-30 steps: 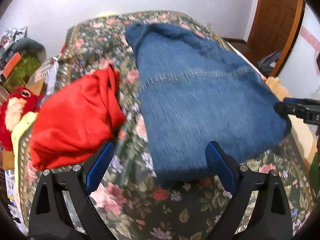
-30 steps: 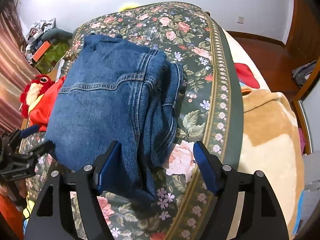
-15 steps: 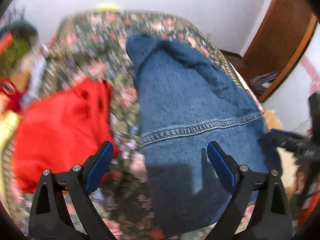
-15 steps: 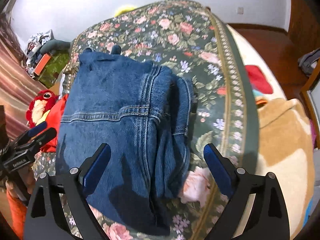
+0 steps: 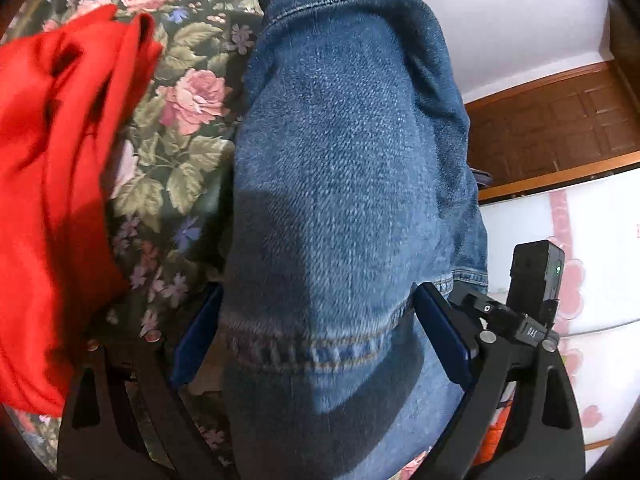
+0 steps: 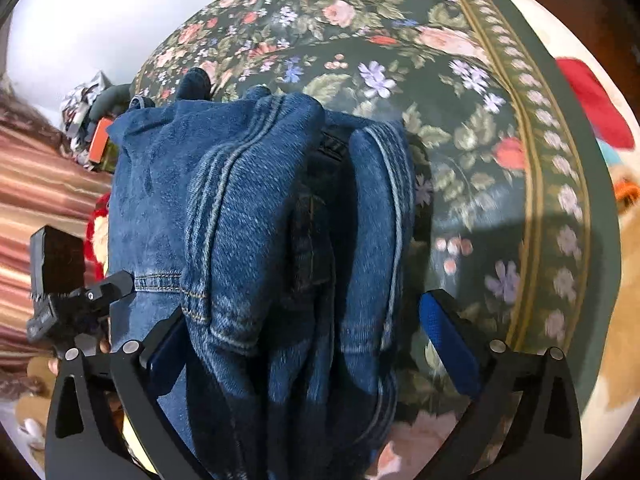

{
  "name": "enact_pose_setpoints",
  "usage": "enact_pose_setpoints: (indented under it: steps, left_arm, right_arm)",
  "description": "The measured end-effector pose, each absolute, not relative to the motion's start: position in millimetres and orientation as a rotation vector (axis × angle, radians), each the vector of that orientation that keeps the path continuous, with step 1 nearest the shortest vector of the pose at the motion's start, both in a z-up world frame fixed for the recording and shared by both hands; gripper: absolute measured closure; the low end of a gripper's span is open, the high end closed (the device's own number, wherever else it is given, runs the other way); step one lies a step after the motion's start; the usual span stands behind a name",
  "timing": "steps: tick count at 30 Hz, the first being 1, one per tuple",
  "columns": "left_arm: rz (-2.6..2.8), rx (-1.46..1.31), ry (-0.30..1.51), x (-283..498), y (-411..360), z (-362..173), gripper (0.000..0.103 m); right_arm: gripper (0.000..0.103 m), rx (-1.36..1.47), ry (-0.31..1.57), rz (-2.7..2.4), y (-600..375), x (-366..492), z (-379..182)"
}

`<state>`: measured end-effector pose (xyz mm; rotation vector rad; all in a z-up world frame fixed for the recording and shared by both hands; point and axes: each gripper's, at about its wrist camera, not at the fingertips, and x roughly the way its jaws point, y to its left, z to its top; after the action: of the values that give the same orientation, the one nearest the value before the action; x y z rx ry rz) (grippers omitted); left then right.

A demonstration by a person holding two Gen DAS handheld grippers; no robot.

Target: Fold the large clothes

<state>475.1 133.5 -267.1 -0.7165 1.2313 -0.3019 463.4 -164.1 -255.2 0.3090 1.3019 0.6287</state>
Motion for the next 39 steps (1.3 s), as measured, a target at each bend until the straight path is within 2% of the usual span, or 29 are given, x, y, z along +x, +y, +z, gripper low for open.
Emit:
enact_pose_setpoints:
  steps: [5,6,8,9,11,12,14,16,19,21,27,33,39]
  left_arm:
    - [-0.308,-0.722,1.235,490.2,126.2,-267.3,0.008]
    - [-0.31,-0.722,1.237,492.8,123.6,-266.4,0.008]
    - [-0.306,-0.705,1.244,495.7,119.3,-264.8,0.008]
    - [-0.311,-0.694,1.245,496.9,116.4,-262.8,0.008]
    - [-0.309,-0.676,1.244,496.5,109.3,-256.8,0.013]
    - [-0.3,-0.665,1.24,495.0,108.1,-252.9,0.02]
    - [-0.304,-0.661,1.225,492.7,105.3,-242.5,0.029]
    - [-0.315,-0.656,1.208,489.5,104.4,-232.0,0.042]
    - [-0.331,-0.627,1.182,480.1,102.1,-211.0,0.051]
    - [-0.336,-0.594,1.151,472.3,100.8,-193.3,0.053]
    - [-0.359,-0.583,1.022,442.7,123.6,-131.0,0.053]
    - [-0.335,-0.572,0.89,401.6,185.0,-80.4,0.053]
    - [-0.258,-0.583,0.829,375.3,252.1,-61.1,0.054]
  right_arm:
    - [0.001,0.342,1.292,0.66,-160.0,466.1,-255.9]
    - [0.005,0.362,1.289,0.674,-159.5,465.5,-254.5]
    - [0.023,0.388,1.295,0.687,-158.3,466.7,-252.4]
    - [0.027,0.394,1.298,0.689,-157.8,465.1,-250.1]
    - [0.039,0.378,1.29,0.678,-155.7,462.2,-245.3]
    - [0.043,0.37,1.28,0.677,-155.4,458.9,-241.2]
    - [0.061,0.377,1.271,0.687,-154.7,454.5,-233.3]
    - [0.065,0.354,1.256,0.684,-150.9,448.6,-221.3]
    - [0.068,0.316,1.229,0.679,-143.7,440.3,-204.9]
    - [0.068,0.299,1.2,0.681,-138.6,432.7,-189.4]
    - [0.069,0.287,1.117,0.713,-116.1,424.3,-136.6]
    - [0.069,0.25,1.021,0.776,-70.0,413.6,-89.3]
    - [0.069,0.232,0.984,0.858,-6.6,412.1,-75.3]
